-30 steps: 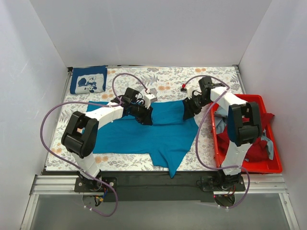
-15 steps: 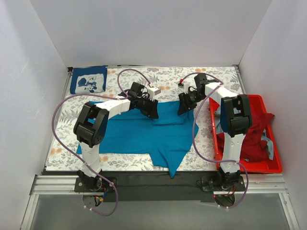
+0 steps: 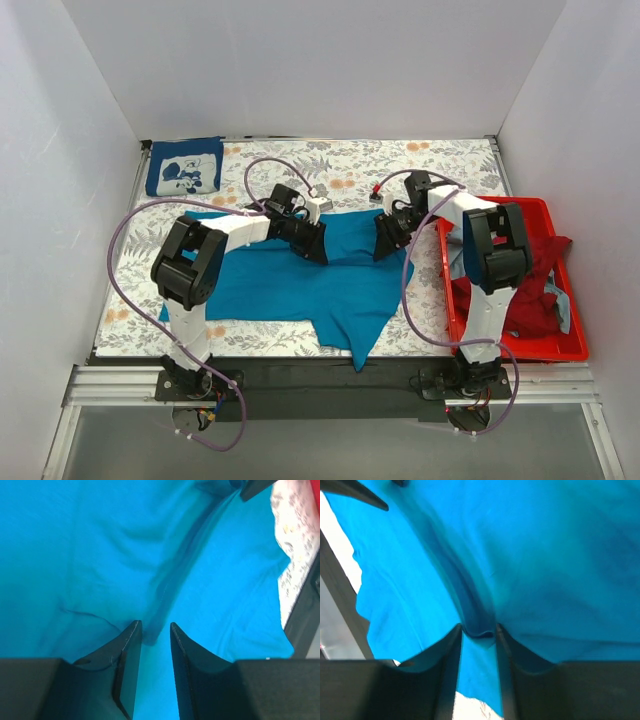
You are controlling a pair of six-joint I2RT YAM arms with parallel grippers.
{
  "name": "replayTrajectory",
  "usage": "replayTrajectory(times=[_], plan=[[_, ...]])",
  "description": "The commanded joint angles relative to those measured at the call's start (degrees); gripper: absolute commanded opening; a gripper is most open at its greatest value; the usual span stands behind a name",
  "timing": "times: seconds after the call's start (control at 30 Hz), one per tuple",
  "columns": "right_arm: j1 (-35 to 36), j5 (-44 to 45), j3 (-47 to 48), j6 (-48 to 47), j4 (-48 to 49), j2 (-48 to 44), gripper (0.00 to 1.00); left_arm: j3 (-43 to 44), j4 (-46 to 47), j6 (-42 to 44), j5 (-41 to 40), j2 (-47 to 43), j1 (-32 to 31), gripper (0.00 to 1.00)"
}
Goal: Fold and stack the t-shirts
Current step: Fold the tshirt
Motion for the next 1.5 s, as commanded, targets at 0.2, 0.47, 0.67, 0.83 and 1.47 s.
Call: replayTrajectory(times=[0.2,0.47,0.67,0.83,1.47], plan=[[0.94,2.29,-3.88,-9.93,-3.96,-8.39,0.48,-6.27,1.28,4.30,3.17,-9.89,-0.88,0.27],[0.94,5.53,4.10,-3.54,-2.84,-8.13,0.46,-7.95,0.58,2.12,-3.59,-19.91,2.96,0.32],[1.82,16.16,9.91,2.19,1.22,-4.80,0.45,-2.16,-9.68,0.53,-7.81,-18.78,15.86,0.33],[2.70,20.39,11.93,3.25,0.87,-1.19,0.45,1.63,-20.42,5.80,-12.82,-14.56,24.86,0.33],[1.12,34.10,22.73,2.63,4.47,13.57,0.45,5.58,-20.16,8.53,-14.77,2.66,39.90,0.31]])
